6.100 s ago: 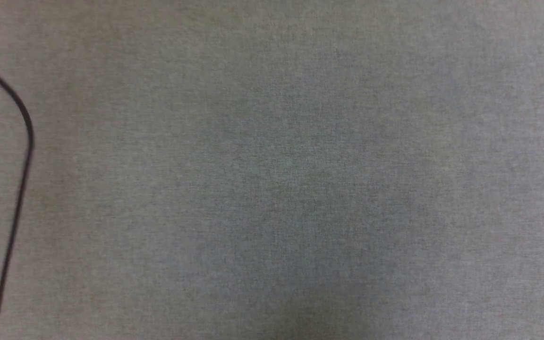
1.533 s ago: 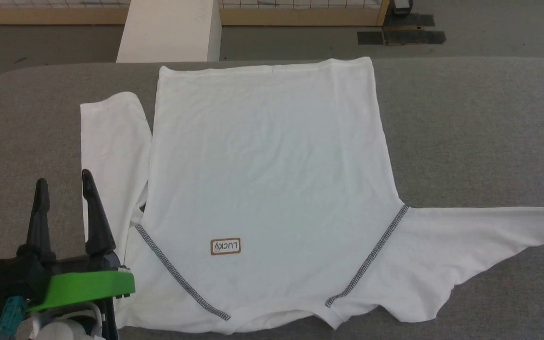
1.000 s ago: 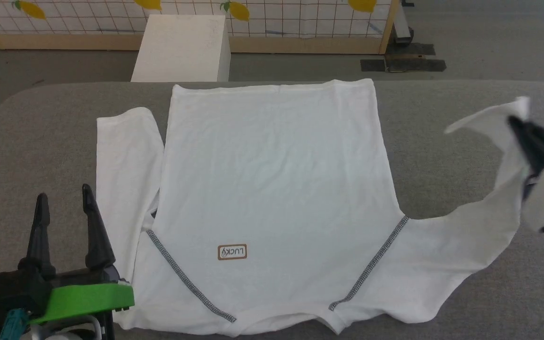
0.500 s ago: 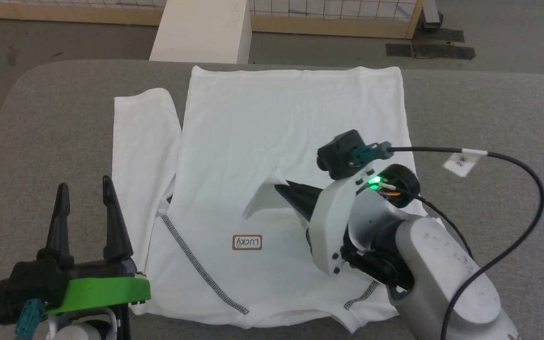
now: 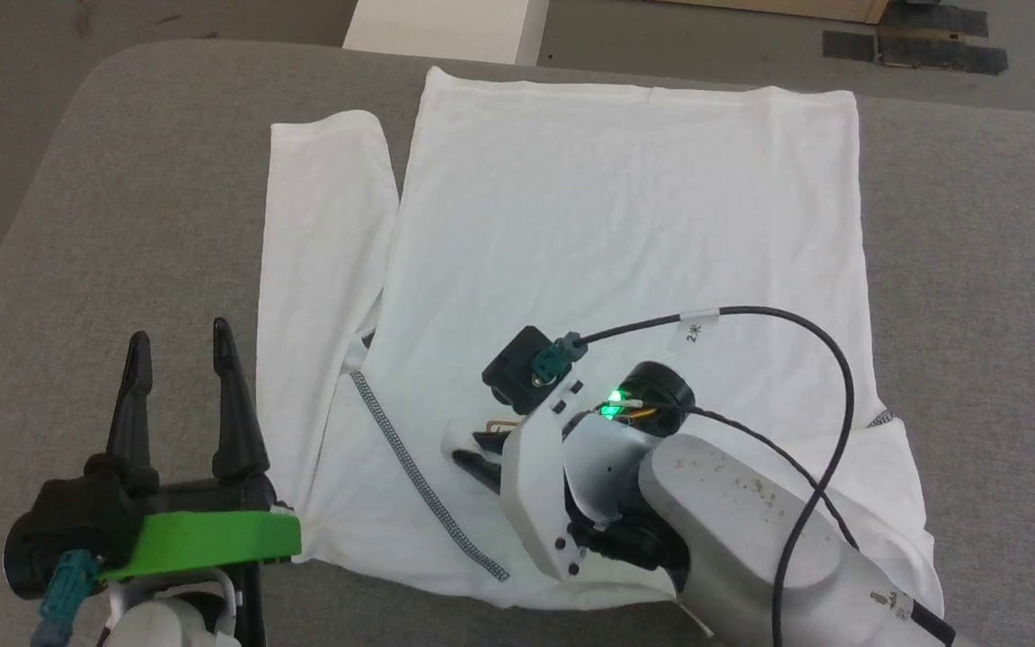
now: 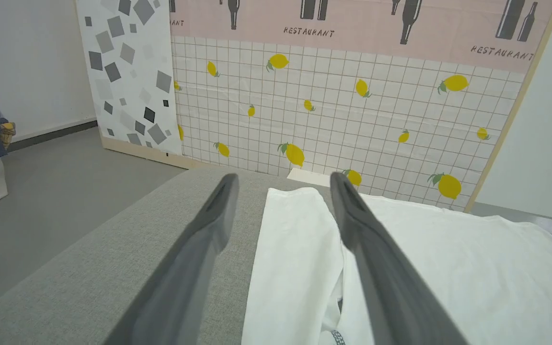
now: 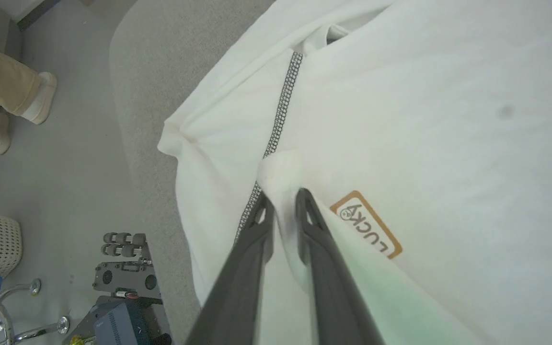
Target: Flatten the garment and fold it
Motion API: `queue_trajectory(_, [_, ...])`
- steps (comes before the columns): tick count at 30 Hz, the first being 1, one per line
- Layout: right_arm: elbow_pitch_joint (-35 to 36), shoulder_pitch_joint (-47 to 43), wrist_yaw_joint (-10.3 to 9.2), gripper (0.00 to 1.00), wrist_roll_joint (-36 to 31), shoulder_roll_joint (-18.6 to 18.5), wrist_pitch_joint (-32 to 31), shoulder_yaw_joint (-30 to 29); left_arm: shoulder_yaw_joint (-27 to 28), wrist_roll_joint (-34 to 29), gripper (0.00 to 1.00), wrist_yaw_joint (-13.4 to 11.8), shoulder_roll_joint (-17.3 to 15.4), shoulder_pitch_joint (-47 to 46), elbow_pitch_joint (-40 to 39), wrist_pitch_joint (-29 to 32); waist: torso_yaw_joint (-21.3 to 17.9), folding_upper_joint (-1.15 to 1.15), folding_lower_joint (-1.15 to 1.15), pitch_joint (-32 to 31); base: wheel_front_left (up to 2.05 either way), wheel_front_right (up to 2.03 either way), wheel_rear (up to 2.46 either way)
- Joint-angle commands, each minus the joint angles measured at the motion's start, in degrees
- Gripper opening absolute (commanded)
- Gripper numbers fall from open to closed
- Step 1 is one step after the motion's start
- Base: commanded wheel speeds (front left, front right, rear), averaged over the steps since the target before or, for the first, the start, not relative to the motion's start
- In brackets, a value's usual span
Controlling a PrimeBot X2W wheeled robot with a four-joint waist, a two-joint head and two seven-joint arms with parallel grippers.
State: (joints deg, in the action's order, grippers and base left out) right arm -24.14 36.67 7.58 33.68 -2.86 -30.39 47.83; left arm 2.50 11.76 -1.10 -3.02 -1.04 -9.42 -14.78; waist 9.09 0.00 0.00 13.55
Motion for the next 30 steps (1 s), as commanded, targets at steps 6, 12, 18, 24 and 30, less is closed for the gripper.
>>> queue_trajectory(6, [1.9,2.2,-0.09,1.0,8.7,0.0,6.7,-4.7,0.9,-0.5,1.0,-0.1,0.1,-0.5,0.7,-0.2,-1.6,0.0,0.0,-2.2,0.0,0.0,0.0])
queue_trajectory(12, [7.0,1.0,-0.09,1.0,5.0,-3.3,17.3,-17.2,1.8,-1.1,1.0,0.4,0.1,0.6,1.1,-0.2,-4.3,0.0,0.0,-5.0,0.0,0.0,0.0])
queue_trajectory(18, [13.6,-7.7,-0.09,1.0,-3.8,-4.8,28.2,-36.3,2.4,-1.0,1.0,0.2,0.1,0.9,1.6,-0.2,-6.5,0.0,0.0,-6.1,0.0,0.0,0.0])
queue_trajectory(24, [20.5,-18.8,-0.09,1.0,-13.7,-3.2,36.0,-50.8,2.3,-0.9,1.0,0.1,0.1,0.5,2.9,-0.2,-8.1,0.0,0.0,-6.0,0.0,0.0,0.0])
queue_trajectory(30, [24.1,-28.1,-0.09,1.0,-18.5,-1.4,39.5,-54.9,1.9,-1.5,1.0,0.5,0.1,-0.6,5.2,-0.2,-8.7,0.0,0.0,-6.0,0.0,0.0,0.0])
